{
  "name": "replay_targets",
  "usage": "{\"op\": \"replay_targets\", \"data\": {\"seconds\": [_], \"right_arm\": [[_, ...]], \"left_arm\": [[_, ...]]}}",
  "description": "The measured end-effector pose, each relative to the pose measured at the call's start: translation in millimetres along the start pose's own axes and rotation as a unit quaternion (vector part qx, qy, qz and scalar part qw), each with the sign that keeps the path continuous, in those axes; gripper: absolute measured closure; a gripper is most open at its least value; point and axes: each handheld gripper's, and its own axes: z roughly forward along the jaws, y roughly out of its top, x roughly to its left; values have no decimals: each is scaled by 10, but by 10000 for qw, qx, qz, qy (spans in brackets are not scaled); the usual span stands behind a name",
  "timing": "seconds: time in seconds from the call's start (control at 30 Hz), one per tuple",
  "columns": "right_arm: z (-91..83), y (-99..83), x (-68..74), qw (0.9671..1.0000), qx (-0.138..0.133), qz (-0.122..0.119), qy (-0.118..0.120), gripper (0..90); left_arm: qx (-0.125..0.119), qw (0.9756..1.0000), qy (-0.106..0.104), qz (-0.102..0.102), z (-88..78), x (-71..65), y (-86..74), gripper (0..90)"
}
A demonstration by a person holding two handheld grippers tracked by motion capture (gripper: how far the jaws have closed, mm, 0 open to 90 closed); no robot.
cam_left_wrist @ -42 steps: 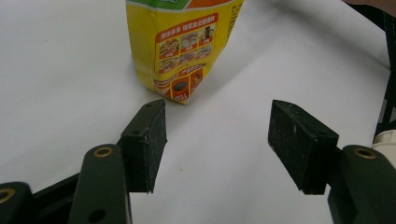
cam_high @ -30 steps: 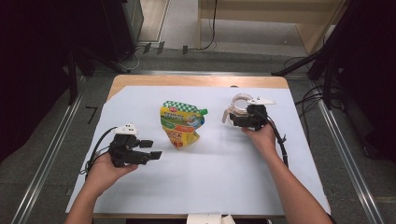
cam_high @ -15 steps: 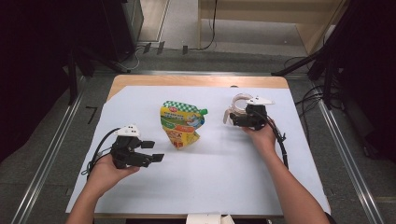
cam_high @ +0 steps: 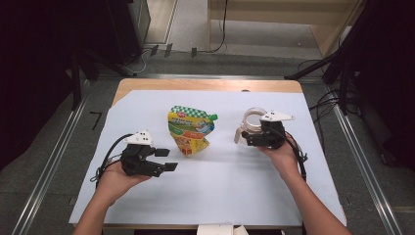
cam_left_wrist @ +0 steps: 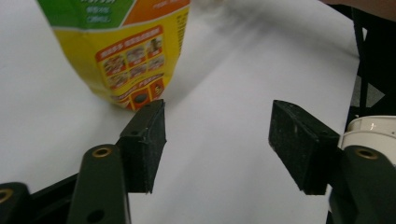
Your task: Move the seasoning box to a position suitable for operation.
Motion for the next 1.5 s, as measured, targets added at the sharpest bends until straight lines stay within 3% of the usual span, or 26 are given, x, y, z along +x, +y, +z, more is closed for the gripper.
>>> {"op": "replay_targets", "data": {"seconds": [0.3, 0.37, 0.47, 0.53, 0.67, 1.0, 1.2, 1.33, 1.37, 1.5], "right_arm": [[-250, -122, 301, 9993, 65, -178, 333, 120], [-311, -153, 375, 9989, 97, -239, 382, 120], [-374, -191, 453, 9986, 100, -264, 443, 120], [-423, -220, 529, 9982, 90, -279, 524, 120], [-444, -244, 603, 9977, 98, -393, 549, 120], [-334, -339, 795, 9943, 230, -539, 893, 120], [-183, -352, 1037, 9895, 307, -740, 1204, 120], [-141, -381, 1108, 9875, 361, -837, 1285, 120], [-144, -398, 1118, 9876, 267, -900, 1260, 120], [-159, -420, 1093, 9862, 314, -969, 1305, 119]], "left_arm": [[222, 9993, -278, 126, 137, -87, 87, 515], [254, 9989, -373, 121, 172, -96, 102, 514], [107, 9983, -563, 34, 217, -144, 154, 468], [43, 9978, -656, 128, 250, -185, 190, 450], [137, 9971, -706, 245, 331, -215, 223, 436], [231, 9964, -770, 282, 465, -178, 270, 393], [311, 9956, -798, 384, 508, -211, 272, 391], [301, 9954, -815, 395, 511, -224, 275, 393], [286, 9955, -814, 399, 513, -226, 274, 393], [288, 9955, -801, 424, 521, -225, 276, 392]]}}
